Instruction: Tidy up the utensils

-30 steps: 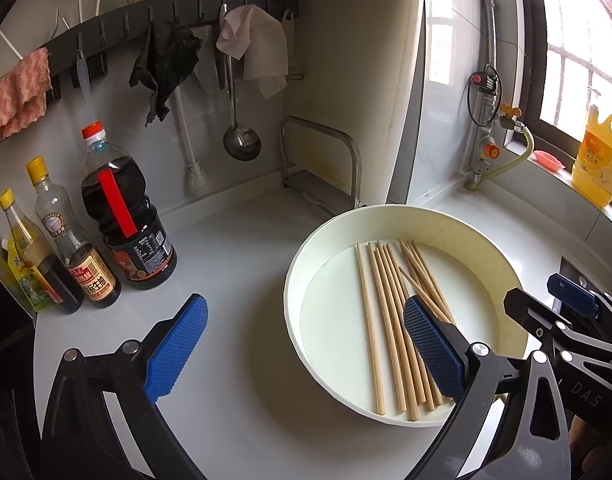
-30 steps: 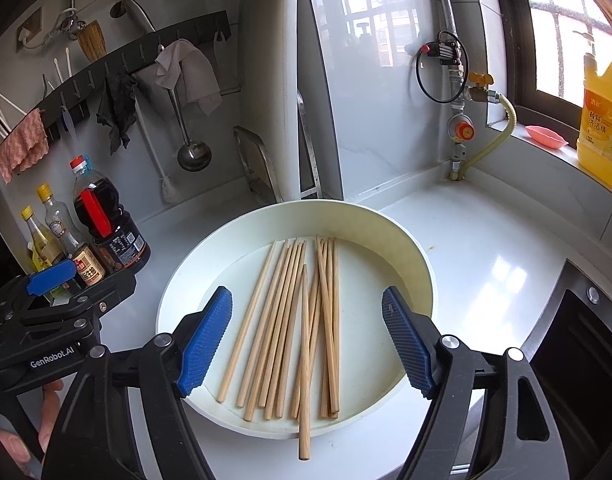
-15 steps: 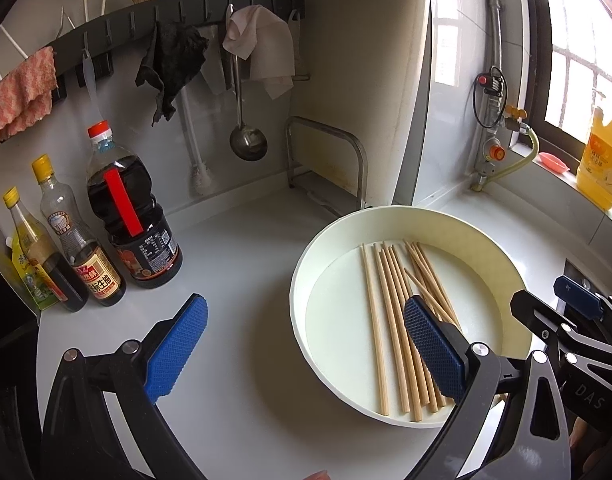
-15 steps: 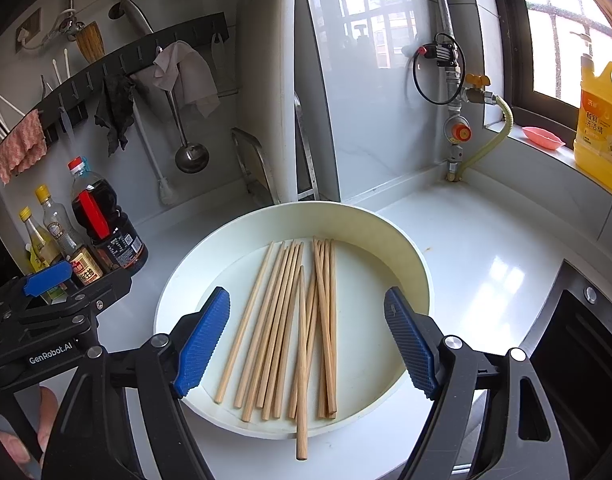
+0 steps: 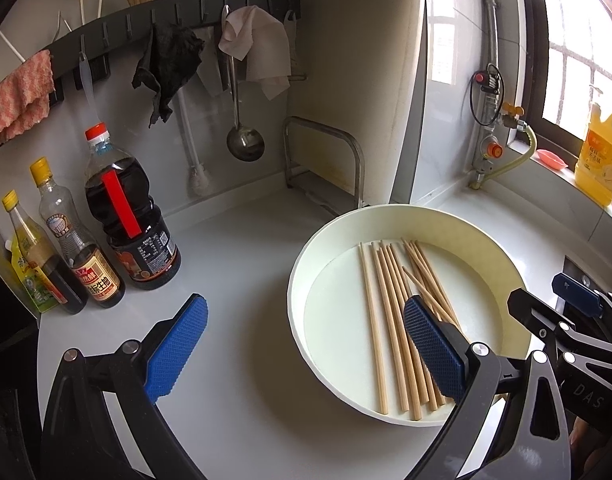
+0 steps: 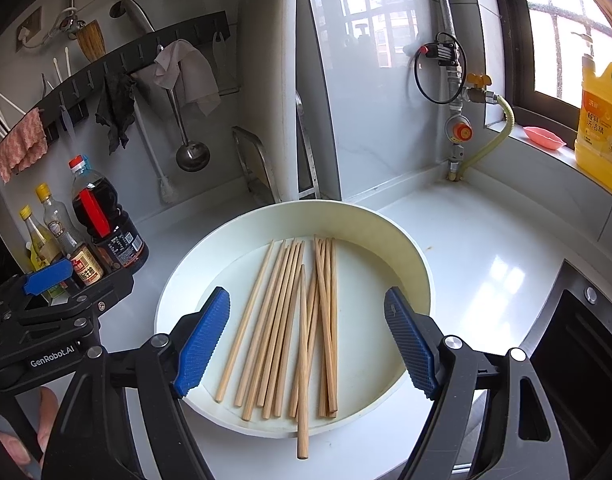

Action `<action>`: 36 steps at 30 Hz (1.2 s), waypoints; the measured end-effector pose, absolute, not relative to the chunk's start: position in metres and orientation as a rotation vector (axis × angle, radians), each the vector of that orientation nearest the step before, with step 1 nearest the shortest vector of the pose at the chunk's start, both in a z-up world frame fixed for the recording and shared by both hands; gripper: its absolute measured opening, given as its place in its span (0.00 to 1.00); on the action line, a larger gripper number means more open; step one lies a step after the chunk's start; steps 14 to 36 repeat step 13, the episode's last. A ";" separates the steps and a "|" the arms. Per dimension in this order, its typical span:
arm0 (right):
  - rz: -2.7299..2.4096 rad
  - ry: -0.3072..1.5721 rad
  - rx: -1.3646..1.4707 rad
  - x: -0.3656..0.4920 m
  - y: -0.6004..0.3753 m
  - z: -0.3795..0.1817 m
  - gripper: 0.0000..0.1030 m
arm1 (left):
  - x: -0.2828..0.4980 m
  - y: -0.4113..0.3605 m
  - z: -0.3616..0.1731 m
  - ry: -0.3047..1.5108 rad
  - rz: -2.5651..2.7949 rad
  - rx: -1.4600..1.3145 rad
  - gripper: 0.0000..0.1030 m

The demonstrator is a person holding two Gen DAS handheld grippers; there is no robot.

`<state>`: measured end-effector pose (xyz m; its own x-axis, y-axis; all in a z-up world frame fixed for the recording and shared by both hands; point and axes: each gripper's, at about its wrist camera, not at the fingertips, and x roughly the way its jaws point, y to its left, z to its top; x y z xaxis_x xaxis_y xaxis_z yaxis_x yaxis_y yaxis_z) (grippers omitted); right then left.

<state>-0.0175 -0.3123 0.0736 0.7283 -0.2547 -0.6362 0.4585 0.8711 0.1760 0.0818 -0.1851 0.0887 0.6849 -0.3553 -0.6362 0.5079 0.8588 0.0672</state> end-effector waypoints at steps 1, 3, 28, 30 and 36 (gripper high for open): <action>-0.402 0.644 0.336 -0.018 -0.313 0.074 0.74 | 0.082 -0.185 0.089 0.656 -0.490 0.245 0.94; -0.402 0.642 0.339 -0.018 -0.313 0.074 0.74 | 0.081 -0.185 0.089 0.653 -0.489 0.245 0.94; -0.398 0.641 0.335 -0.018 -0.311 0.074 0.74 | 0.082 -0.187 0.088 0.668 -0.485 0.248 0.94; -0.398 0.641 0.335 -0.018 -0.311 0.074 0.74 | 0.082 -0.187 0.088 0.668 -0.485 0.248 0.94; -0.398 0.641 0.335 -0.018 -0.311 0.074 0.74 | 0.082 -0.187 0.088 0.668 -0.485 0.248 0.94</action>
